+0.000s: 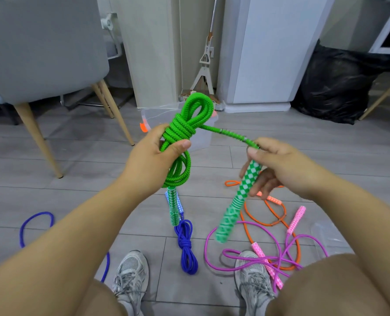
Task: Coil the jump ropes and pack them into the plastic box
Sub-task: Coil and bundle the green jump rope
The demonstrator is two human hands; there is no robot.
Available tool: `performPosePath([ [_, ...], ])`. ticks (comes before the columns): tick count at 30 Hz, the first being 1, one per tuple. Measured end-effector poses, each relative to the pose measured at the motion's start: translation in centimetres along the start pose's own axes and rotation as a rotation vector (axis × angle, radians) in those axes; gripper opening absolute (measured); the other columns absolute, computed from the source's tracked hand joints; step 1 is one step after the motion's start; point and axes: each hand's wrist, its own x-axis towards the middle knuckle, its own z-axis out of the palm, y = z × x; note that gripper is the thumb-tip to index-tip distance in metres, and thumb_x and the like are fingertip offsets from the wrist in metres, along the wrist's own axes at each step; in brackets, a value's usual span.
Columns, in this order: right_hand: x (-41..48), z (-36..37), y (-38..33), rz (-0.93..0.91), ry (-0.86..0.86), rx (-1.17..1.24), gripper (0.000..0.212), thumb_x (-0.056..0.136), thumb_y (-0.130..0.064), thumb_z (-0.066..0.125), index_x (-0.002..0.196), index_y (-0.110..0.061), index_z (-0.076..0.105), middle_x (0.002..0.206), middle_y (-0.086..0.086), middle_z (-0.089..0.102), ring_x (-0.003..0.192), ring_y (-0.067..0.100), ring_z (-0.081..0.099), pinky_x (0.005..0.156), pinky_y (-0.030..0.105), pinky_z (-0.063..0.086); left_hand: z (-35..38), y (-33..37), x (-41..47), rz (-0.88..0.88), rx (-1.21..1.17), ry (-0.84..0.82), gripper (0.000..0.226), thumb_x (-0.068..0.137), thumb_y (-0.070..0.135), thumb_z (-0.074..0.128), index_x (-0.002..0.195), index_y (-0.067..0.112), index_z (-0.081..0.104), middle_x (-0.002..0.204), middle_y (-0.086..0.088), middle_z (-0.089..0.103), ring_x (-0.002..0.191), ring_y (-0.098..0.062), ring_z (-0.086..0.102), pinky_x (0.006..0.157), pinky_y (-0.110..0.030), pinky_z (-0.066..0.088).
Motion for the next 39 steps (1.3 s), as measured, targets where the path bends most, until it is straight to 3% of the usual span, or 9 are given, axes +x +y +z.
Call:
performPosePath([
  [4,0.2,0.2,-1.2,-0.091,0.014,0.413,0.015,0.079,-0.025,0.049,0.080,-0.011,0.043,0.068,0.014,0.067,0.038,0.024,0.059,0.033,0.021,0.044,0.2,0.3,-0.1,-0.013,-0.019,-0.020,0.014,0.088,0.030,0.061,0.089,0.042,0.054,0.061,0.017,0.052,0.053,0.000,0.047,0.061,-0.028,0.038],
  [9,0.3,0.5,-1.9,-0.166,0.039,0.601,0.014,0.075,-0.023,0.050,0.081,-0.012,0.044,0.069,0.009,0.069,0.046,0.022,0.065,0.041,0.024,0.051,0.3,0.8,-0.2,-0.018,-0.024,-0.048,0.014,0.089,0.026,0.060,0.090,0.038,0.055,0.054,0.022,0.056,0.048,0.005,0.050,0.052,-0.015,0.040],
  [12,0.2,0.4,-2.1,-0.246,0.054,0.581,0.017,0.068,-0.010,0.056,0.080,-0.012,0.044,0.071,0.007,0.068,0.052,0.024,0.067,0.046,0.026,0.054,0.4,1.4,-0.4,-0.034,-0.047,-0.054,0.010,0.089,0.023,0.060,0.091,0.032,0.056,0.063,0.011,0.059,0.051,0.006,0.053,0.050,-0.009,0.044],
  [16,0.1,0.7,-1.9,-0.323,0.089,0.496,0.023,0.068,0.002,0.057,0.081,-0.010,0.043,0.073,0.008,0.068,0.053,0.027,0.068,0.048,0.028,0.055,0.3,1.4,-0.3,-0.049,0.006,-0.052,0.008,0.089,0.028,0.060,0.086,0.034,0.056,0.071,0.009,0.060,0.064,-0.005,0.058,0.068,-0.027,0.053],
  [21,0.0,1.7,-2.0,-0.375,0.145,0.402,0.028,0.074,0.013,0.057,0.083,-0.009,0.042,0.083,0.013,0.064,0.056,0.031,0.068,0.051,0.032,0.056,0.5,1.7,-0.3,-0.057,0.032,0.011,0.007,0.089,0.030,0.060,0.093,0.033,0.055,0.072,0.012,0.060,0.057,0.009,0.054,0.054,-0.006,0.044],
  [25,0.1,2.6,-2.1,-0.399,0.180,0.388,0.029,0.080,0.017,0.054,0.083,-0.009,0.042,0.083,0.011,0.065,0.057,0.030,0.068,0.054,0.034,0.058,0.7,1.6,-0.1,-0.083,0.028,0.063,0.010,0.088,0.032,0.062,0.085,0.040,0.057,0.071,0.013,0.063,0.074,-0.012,0.062,0.078,-0.041,0.056],
  [31,0.4,3.5,-2.5,-0.405,0.221,0.445,0.025,0.081,0.013,0.054,0.082,-0.008,0.042,0.088,0.016,0.062,0.055,0.029,0.068,0.052,0.035,0.057,0.4,2.0,0.1,-0.087,0.010,0.108,0.012,0.087,0.033,0.063,0.081,0.041,0.057,0.073,0.011,0.064,0.083,-0.020,0.065,0.081,-0.049,0.054],
  [36,0.9,4.1,-2.7,-0.390,0.253,0.499,0.023,0.084,0.011,0.053,0.081,-0.009,0.042,0.086,0.020,0.060,0.052,0.027,0.067,0.051,0.033,0.057,0.3,2.0,0.4,-0.054,0.057,0.129,0.010,0.089,0.033,0.061,0.083,0.038,0.054,0.076,0.009,0.062,0.077,-0.013,0.060,0.082,-0.044,0.052],
  [39,1.3,4.4,-2.6,-0.388,0.267,0.506,0.022,0.084,0.009,0.054,0.082,-0.009,0.041,0.087,0.021,0.058,0.053,0.027,0.068,0.051,0.032,0.056,0.3,1.8,0.6,-0.032,0.086,0.153,0.006,0.089,0.034,0.060,0.088,0.036,0.055,0.079,0.004,0.063,0.074,-0.013,0.057,0.074,-0.036,0.051],
])
